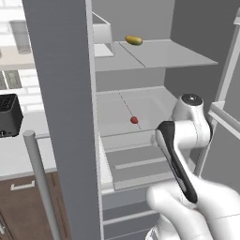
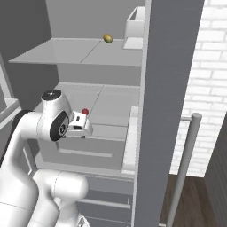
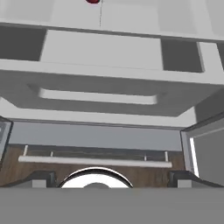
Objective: Take the strawberry from the fridge and place it on top of the pancake, located on the dining counter.
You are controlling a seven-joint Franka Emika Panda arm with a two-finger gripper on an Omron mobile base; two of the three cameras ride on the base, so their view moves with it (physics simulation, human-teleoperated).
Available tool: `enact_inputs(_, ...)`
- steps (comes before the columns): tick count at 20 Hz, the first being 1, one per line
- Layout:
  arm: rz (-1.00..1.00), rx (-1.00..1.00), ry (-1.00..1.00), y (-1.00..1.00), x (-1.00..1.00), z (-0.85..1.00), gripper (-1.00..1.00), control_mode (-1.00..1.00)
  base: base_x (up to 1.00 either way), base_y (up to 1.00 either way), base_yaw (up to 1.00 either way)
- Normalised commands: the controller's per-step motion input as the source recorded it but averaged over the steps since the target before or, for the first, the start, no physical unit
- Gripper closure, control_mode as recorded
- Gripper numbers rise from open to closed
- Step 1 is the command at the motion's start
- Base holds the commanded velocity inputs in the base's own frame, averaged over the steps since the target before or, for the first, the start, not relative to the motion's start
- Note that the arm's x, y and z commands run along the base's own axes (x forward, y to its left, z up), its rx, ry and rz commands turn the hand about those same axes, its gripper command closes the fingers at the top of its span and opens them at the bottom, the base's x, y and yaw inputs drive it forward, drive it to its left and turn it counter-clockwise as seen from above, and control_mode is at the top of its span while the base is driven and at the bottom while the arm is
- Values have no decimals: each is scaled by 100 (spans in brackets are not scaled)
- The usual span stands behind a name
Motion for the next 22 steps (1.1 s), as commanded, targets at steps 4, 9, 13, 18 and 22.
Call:
enact_inputs(4,18,4,-30,26,69,8,-100,-100,0,0,0)
enact_inputs(9,12,0,-15,24,88,17,-100,-100,0,0,0)
enact_inputs(13,1,0,0,12,95,5,-100,-100,0,0,0)
enact_inputs(18,-3,0,6,17,66,0,-100,-100,0,0,0)
enact_inputs(22,-3,0,1,9,43,1,-100,-100,0,0,0)
